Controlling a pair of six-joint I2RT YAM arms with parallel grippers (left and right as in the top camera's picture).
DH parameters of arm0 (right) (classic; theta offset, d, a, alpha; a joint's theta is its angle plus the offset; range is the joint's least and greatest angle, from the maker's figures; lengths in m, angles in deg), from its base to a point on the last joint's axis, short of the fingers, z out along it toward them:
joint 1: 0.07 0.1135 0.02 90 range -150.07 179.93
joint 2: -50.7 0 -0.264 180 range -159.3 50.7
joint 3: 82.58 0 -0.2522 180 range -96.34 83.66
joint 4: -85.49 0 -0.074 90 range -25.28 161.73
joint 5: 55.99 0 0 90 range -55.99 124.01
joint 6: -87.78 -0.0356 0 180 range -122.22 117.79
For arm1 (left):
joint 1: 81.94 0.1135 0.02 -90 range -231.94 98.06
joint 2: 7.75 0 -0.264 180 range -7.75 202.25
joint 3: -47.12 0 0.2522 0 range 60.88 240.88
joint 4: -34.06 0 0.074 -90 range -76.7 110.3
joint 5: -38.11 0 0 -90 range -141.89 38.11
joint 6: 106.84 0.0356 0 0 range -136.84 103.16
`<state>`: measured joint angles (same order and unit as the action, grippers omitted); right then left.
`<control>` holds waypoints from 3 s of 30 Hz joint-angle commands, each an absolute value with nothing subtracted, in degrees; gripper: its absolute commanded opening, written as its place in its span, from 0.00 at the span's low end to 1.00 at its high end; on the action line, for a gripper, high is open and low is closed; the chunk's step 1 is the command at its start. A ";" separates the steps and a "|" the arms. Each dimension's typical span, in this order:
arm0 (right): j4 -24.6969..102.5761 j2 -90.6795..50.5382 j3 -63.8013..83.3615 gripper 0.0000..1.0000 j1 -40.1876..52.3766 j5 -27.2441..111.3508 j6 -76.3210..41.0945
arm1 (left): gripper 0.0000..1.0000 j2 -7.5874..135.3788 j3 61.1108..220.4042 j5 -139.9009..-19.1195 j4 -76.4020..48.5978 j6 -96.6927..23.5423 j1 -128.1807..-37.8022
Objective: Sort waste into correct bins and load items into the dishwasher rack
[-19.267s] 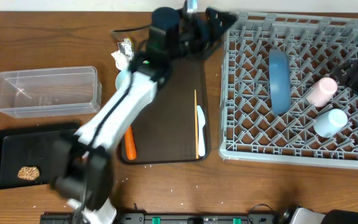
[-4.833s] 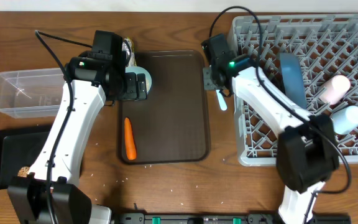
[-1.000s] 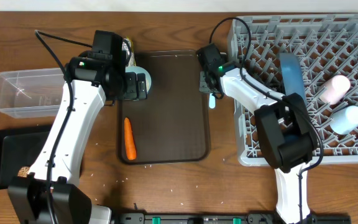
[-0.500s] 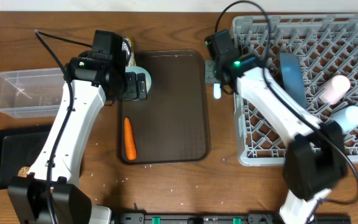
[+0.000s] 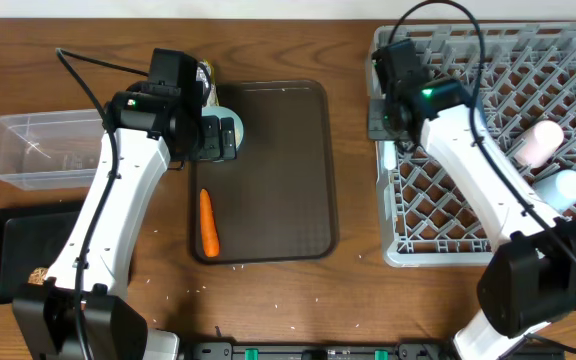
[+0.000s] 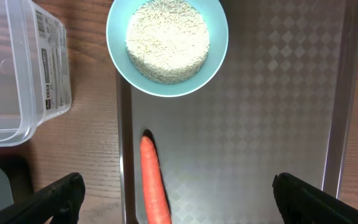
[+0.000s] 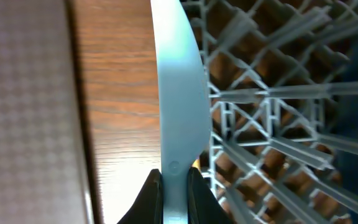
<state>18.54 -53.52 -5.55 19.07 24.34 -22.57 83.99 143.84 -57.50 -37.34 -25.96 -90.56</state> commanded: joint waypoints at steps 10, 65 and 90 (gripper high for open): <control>17.27 -57.26 -5.12 0.41 18.28 23.88 -18.42 | 0.98 84.30 143.71 -56.82 -37.45 -25.46 -90.22; 25.36 -42.20 -5.27 0.38 27.44 33.43 -15.49 | 0.63 84.39 110.94 -58.46 -22.20 -35.62 -90.91; 23.50 -42.20 -5.27 0.35 27.33 33.41 -16.08 | 0.06 67.14 114.64 -52.21 -26.66 -40.28 -84.14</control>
<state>23.54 -41.94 -5.12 27.53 33.19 -15.41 73.31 112.10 -55.14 -26.00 -37.46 -87.18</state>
